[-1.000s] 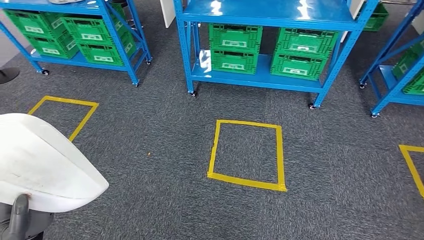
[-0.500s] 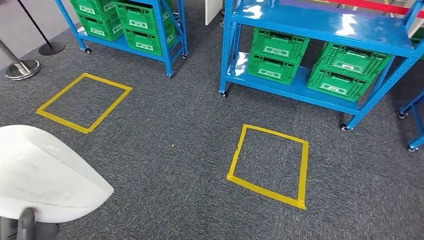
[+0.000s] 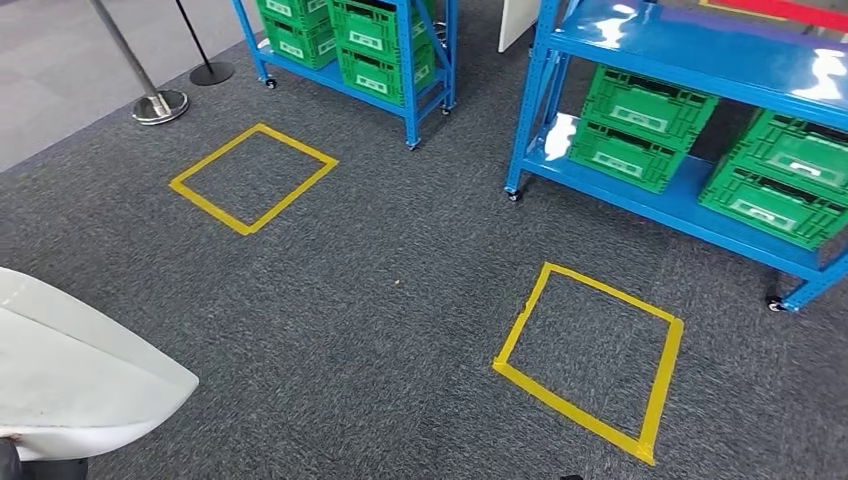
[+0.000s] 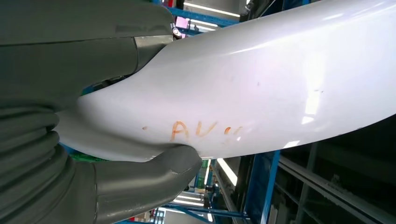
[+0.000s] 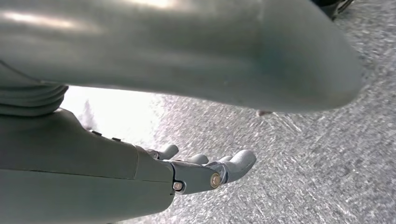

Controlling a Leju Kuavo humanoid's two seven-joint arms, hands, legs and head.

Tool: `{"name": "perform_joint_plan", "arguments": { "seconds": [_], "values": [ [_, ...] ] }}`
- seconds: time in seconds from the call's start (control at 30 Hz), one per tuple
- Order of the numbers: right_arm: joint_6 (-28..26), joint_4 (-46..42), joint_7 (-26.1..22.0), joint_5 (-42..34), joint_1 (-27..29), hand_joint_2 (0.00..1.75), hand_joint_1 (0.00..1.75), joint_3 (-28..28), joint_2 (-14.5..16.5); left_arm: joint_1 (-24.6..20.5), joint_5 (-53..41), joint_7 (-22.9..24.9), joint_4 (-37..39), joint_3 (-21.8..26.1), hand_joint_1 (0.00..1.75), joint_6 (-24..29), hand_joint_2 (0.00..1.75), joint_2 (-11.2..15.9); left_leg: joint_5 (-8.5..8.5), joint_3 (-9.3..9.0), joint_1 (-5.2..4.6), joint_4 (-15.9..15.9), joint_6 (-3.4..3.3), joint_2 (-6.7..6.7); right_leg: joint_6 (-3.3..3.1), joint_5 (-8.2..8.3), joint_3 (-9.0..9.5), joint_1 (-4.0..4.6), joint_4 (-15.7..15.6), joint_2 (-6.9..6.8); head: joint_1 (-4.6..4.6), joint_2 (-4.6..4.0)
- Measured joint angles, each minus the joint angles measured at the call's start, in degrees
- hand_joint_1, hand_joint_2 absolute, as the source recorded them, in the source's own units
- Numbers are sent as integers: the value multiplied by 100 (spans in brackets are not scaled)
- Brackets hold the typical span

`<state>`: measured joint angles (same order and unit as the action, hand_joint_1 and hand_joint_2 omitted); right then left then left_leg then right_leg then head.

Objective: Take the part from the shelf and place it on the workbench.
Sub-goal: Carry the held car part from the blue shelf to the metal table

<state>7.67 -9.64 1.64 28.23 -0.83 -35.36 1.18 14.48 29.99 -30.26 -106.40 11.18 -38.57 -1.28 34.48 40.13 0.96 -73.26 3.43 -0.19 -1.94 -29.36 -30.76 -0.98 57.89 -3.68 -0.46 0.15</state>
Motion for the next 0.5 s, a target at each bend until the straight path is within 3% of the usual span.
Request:
{"name": "perform_joint_plan", "arguments": {
  "seconds": [0.03, 0.1, 0.17, 0.23, 0.27, 0.33, 0.4, 0.43, 0.47, 0.5],
  "values": [
    [-7, 0, 46, -26, -5, 0, 0, 0, 1, 0, 3, 22, 1, 18, 175, -27, 175, -17, -162, -160, 7, 274, 4, 46, 13, -10, 14, -2, 1, -80, 0, 0],
    [-9, 0, 105, -110, -11, 0, 0, -10, 6, -3, 40, 74, 7, 57, 175, -73, 175, -48, -495, -602, 3, 1057, -22, 279, 61, -48, 56, 10, 11, -220, 2, 0],
    [-34, 0, 190, -201, -17, 0, 0, -43, 9, -17, 88, 117, 23, 75, 175, -127, 175, -61, -624, -816, -22, 1455, -100, 419, 130, -79, 96, 36, 21, -331, 6, 0],
    [-92, -1, 313, -242, -38, 0, 0, -82, 21, -51, 92, 155, 50, 75, 175, -158, 175, -53, -638, -788, -45, 1477, -188, 307, 199, -90, 130, 37, 11, -450, 6, 0],
    [-117, -1, 362, -250, -50, 0, 0, -96, 30, -78, 81, 173, 61, 75, 175, -156, 175, -47, -651, -781, -40, 1491, -225, 239, 235, -114, 144, 23, 26, -434, 8, 0],
    [-149, -2, 437, -268, -55, 0, 0, -120, 51, -173, 63, 212, 86, 75, 175, -112, 175, -37, -691, -785, -15, 1532, -301, 106, 285, -313, 39, -7, 306, -132, 24, 0],
    [-165, -2, 514, -298, -37, 0, 0, -145, 72, -282, 66, 237, 136, 73, 175, -39, 175, -33, -717, -769, -11, 1539, -347, -27, 295, -675, -311, -15, 1026, 248, 42, 0],
    [-168, -2, 556, -314, -26, 0, 0, -158, 84, -326, 68, 245, 168, 68, 175, -8, 175, -31, -721, -759, -17, 1535, -358, -106, 293, -810, -507, -12, 1401, 325, 44, 0],
    [-168, -2, 580, -325, -17, 0, 0, -171, 96, -358, 68, 242, 198, 61, 175, 17, 175, -31, -723, -753, -23, 1527, -362, -187, 290, -843, -641, -8, 1629, 355, 45, 0],
    [-168, -1, 590, -333, -10, 0, 0, -182, 110, -391, 59, 233, 224, 55, 175, 46, 175, -29, -724, -749, -26, 1514, -362, -277, 283, -754, -676, -7, 1641, 370, 45, 0]
  ]
}}
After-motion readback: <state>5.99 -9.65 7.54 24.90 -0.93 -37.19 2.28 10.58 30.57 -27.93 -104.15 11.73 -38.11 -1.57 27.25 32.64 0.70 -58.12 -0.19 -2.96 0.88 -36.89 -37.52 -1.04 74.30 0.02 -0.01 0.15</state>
